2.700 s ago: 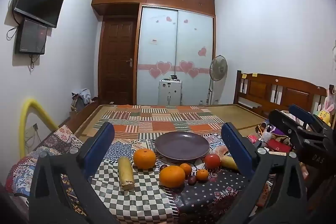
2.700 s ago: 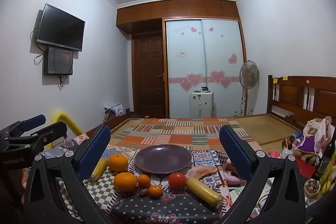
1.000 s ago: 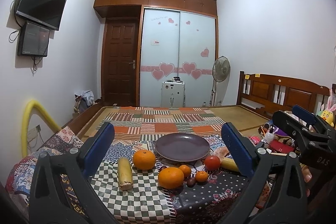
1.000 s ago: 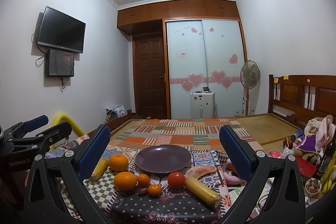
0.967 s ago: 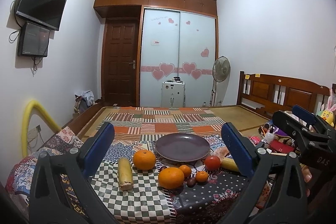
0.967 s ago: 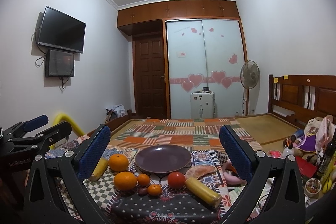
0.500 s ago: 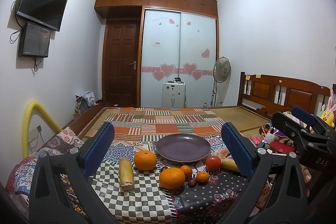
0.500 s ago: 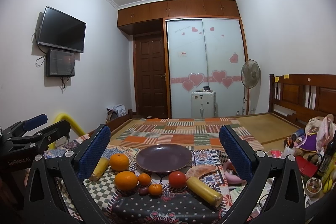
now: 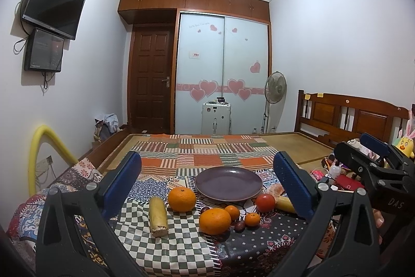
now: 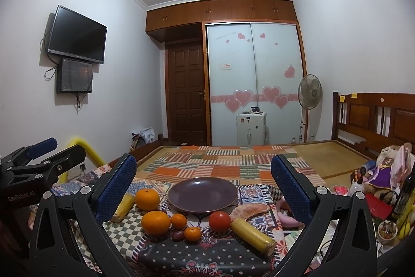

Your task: Organize fruits

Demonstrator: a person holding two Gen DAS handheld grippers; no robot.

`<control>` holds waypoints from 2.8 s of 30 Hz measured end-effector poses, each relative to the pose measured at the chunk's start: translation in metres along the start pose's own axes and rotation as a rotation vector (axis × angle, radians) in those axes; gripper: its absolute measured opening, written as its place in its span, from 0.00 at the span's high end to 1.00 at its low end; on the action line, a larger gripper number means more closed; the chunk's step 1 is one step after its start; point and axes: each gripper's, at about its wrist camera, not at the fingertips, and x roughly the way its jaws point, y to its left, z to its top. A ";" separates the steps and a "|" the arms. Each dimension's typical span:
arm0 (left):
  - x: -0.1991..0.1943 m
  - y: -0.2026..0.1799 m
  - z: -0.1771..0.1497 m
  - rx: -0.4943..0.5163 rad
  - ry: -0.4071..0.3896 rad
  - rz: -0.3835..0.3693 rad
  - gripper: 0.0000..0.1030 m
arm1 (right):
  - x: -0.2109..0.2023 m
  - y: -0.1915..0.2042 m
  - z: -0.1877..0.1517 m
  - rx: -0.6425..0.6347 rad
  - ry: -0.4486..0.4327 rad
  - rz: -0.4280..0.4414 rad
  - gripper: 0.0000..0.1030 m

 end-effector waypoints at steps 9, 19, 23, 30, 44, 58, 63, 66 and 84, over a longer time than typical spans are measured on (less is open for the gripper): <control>0.004 -0.001 -0.003 0.007 0.010 -0.004 0.00 | 0.005 0.002 -0.003 -0.004 0.014 -0.009 0.00; 0.042 -0.001 -0.022 0.073 0.155 0.026 0.00 | 0.026 -0.013 -0.019 -0.020 0.102 -0.078 0.00; 0.058 0.007 -0.033 0.065 0.230 0.017 0.00 | 0.042 -0.023 -0.033 -0.021 0.184 -0.084 0.00; 0.088 0.023 -0.059 0.063 0.372 0.035 0.00 | 0.064 -0.038 -0.062 -0.047 0.331 -0.083 0.00; 0.123 0.055 -0.092 0.091 0.476 0.061 0.09 | 0.104 -0.065 -0.097 -0.071 0.544 -0.051 0.30; 0.183 0.096 -0.115 -0.001 0.669 0.051 0.58 | 0.134 -0.080 -0.111 -0.049 0.675 0.033 0.42; 0.196 0.099 -0.118 -0.011 0.703 0.044 0.60 | 0.137 -0.078 -0.112 -0.046 0.683 0.035 0.43; 0.199 0.099 -0.119 -0.008 0.712 0.039 0.60 | 0.140 -0.078 -0.112 -0.048 0.693 0.049 0.46; 0.178 0.090 -0.115 0.051 0.791 -0.026 0.62 | 0.132 -0.072 -0.109 -0.025 0.767 0.079 0.66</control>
